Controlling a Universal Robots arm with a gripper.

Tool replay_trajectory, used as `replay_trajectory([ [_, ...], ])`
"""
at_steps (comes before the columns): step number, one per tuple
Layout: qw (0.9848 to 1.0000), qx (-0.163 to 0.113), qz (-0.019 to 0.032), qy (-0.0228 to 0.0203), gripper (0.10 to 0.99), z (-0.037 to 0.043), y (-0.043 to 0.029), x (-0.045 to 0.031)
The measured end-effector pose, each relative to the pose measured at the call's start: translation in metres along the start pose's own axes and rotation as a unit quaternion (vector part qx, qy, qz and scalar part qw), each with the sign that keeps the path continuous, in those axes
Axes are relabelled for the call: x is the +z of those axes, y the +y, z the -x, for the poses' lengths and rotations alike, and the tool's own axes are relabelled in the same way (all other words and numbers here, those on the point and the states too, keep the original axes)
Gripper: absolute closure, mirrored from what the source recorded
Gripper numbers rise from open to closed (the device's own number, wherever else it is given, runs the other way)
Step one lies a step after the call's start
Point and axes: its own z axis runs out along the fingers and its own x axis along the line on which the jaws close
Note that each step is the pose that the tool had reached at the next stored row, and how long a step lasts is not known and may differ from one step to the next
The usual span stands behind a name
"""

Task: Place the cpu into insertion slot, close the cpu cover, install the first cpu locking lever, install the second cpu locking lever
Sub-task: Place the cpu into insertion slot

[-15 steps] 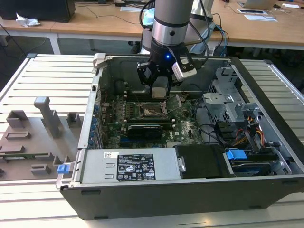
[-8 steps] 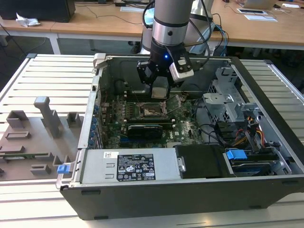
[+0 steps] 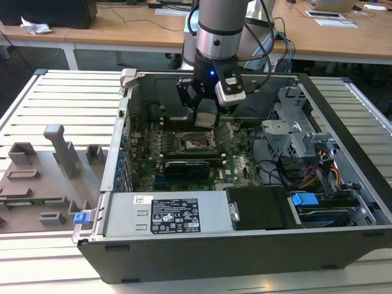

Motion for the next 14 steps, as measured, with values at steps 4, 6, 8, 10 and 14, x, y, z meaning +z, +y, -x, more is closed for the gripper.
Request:
replay_trajectory([
  [4,0.9997,0.025,0.0000,-0.0017,0.541,0.0000,0.0000,0.0003],
  [6,0.9990,0.044,0.0001,-0.0029,0.541,0.0000,0.0000,0.0005],
  [8,0.9984,0.057,0.0002,-0.0038,0.541,0.0000,0.0000,0.0006],
  [10,0.9972,0.074,0.0003,-0.0050,0.541,0.0000,-0.0001,0.0007],
  [14,0.9948,0.102,0.0003,-0.0069,0.541,0.0000,-0.0001,0.0009],
])
